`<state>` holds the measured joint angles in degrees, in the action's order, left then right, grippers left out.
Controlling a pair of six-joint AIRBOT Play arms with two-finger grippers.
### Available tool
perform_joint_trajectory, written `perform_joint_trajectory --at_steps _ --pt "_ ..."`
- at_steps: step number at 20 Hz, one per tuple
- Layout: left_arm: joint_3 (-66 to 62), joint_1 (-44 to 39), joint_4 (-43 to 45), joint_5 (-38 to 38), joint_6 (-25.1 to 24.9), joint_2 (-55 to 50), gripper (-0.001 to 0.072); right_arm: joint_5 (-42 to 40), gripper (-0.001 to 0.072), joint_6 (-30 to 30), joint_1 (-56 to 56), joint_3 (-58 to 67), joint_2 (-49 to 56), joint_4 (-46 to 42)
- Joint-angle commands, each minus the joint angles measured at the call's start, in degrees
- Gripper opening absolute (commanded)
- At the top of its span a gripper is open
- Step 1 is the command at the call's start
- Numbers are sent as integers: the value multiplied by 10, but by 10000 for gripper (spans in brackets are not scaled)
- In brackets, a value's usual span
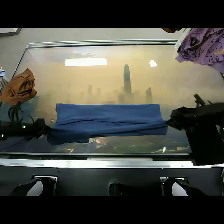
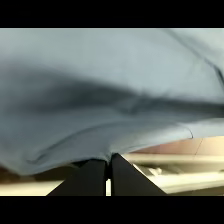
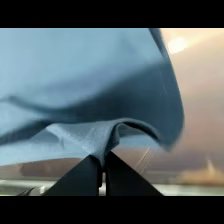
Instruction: Fold the clothes and pants, and hang the long-sleeved shirts on hangers.
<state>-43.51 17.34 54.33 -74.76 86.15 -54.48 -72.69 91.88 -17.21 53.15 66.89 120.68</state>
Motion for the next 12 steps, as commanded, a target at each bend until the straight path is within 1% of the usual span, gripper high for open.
perform_joint_trajectory --at_steps 1,3,6,12 --pt "-64 -4 -19 51 -42 -116 18 68 30 -39 73 76 98 -71" --pt "-110 -17 -19 61 -55 -180 19 76 31 -47 88 118 141 -83" --pt "-181 -40 -19 61 -67 -269 19 79 31 -47 89 156 191 -77" --pt "-284 -65 -19 61 -67 -385 19 97 33 -47 89 169 245 -71"
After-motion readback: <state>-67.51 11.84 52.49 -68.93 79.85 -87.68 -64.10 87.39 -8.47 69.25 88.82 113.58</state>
